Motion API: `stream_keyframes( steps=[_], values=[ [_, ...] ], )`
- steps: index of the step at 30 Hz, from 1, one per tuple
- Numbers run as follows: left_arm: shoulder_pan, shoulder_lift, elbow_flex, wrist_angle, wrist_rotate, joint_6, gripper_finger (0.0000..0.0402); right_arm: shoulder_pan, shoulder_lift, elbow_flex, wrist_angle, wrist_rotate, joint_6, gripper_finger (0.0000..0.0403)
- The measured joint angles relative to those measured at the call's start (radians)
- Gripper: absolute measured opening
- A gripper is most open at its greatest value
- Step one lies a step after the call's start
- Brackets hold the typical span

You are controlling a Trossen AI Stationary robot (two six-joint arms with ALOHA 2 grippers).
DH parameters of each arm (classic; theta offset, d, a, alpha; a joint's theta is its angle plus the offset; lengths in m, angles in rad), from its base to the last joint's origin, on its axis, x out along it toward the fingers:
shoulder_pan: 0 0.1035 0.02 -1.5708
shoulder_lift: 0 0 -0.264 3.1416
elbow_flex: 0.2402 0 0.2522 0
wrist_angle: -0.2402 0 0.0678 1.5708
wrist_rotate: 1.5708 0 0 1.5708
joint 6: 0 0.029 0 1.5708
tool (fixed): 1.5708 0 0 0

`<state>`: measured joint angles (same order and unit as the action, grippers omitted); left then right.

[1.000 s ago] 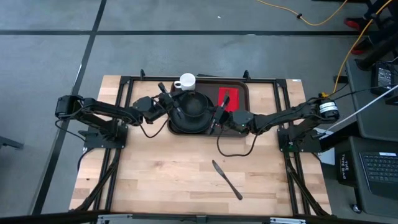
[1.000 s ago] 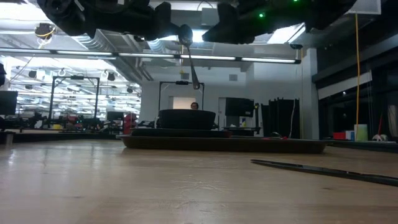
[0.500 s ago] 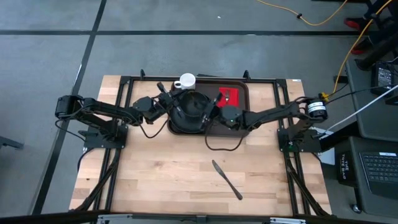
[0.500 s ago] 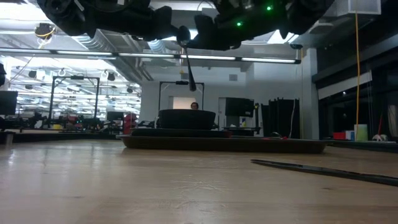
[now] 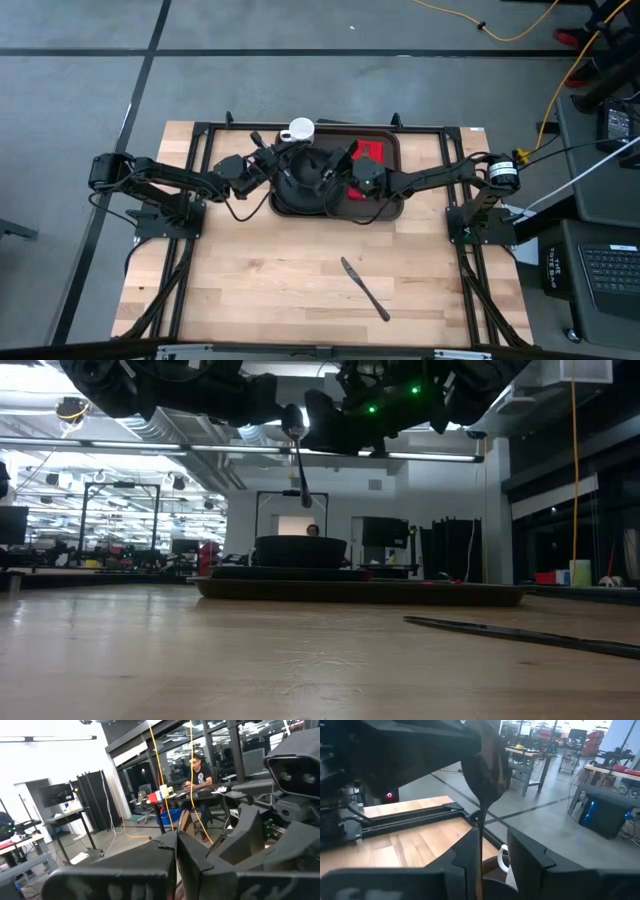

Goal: Set up tray
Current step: Put the black spoon to the left of the black fork on the red napkin on the brown serving tray

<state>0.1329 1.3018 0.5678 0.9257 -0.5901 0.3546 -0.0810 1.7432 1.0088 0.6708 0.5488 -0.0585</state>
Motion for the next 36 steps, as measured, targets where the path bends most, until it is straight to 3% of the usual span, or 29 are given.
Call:
stream_keyframes(
  steps=[7,21,36],
  values=[
    [0.001,0.000,0.000,0.022,0.004,0.000,0.0002,-0.001,0.000,0.000,0.014,-0.069,-0.032,0.0104],
    [0.001,0.000,0.000,0.028,0.006,-0.004,0.0002,-0.017,0.001,0.000,0.017,-0.072,-0.030,0.0104],
    [0.001,0.000,0.000,0.028,0.005,-0.003,0.0002,-0.028,0.049,-0.001,0.152,-0.083,-0.082,0.0104]
  ],
)
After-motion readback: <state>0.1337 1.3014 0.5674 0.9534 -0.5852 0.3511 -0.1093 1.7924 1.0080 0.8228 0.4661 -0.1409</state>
